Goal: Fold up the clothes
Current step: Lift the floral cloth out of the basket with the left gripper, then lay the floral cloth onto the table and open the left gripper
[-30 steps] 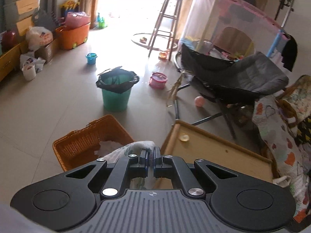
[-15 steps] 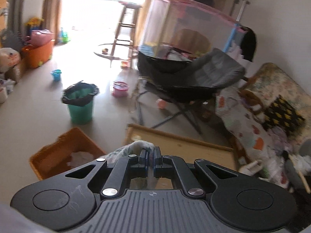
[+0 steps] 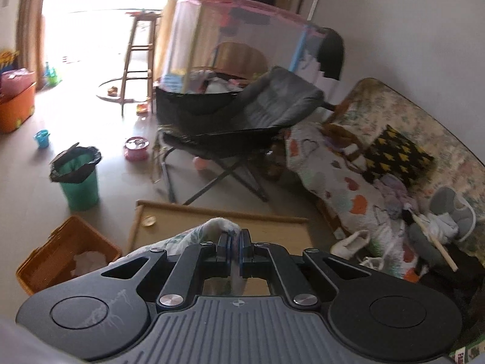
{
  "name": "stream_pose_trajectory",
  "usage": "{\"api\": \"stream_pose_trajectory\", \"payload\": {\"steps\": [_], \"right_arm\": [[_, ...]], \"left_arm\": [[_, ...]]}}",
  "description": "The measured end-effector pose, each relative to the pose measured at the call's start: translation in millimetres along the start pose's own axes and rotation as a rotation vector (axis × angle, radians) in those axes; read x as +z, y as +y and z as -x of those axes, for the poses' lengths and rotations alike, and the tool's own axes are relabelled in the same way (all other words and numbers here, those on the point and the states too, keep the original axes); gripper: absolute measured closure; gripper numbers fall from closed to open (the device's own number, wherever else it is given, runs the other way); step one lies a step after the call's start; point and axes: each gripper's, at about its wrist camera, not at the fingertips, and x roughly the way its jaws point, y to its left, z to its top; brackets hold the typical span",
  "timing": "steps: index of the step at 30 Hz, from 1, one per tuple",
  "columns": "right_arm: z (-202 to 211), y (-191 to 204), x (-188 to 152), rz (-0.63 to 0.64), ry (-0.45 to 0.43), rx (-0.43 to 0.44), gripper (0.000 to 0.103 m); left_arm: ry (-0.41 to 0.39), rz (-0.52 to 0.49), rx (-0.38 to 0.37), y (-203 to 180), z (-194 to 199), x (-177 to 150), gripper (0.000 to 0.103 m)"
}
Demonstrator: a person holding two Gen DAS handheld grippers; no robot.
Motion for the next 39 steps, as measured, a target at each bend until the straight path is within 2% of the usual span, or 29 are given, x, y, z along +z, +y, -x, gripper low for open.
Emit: {"api": "stream_pose_trajectory", "payload": {"steps": [14, 18, 23, 27, 31, 39], "right_arm": [[1, -57, -20, -0.129, 0.038, -0.076, 0.002], [1, -66, -24, -0.143, 0.045, -0.092, 0.002], [1, -74, -27, -0.159, 0.046, -0.114, 0.003], [1, -78, -27, -0.162, 0.03, -0.121, 0.006], [-3, -78, -28, -0.142, 0.03, -0.123, 0.014], [-14, -66, -34, -0.082, 0.069, -0.109, 0.025]], "left_arm": [[-0.01, -0.058, -0.163, -96, -36, 29, 0.099], [-0.02, -0.061, -0.206, -112, -44, 41, 0.098], [-0.033, -0.074, -0.218, -121, -53, 48, 0.098], [-0.018, -0.054, -0.196, -109, -66, 43, 0.098], [0.039, 0.004, -0.161, -75, -88, 28, 0.098], [0.161, 0.128, -0.031, 6, -138, -27, 0.098]]}}
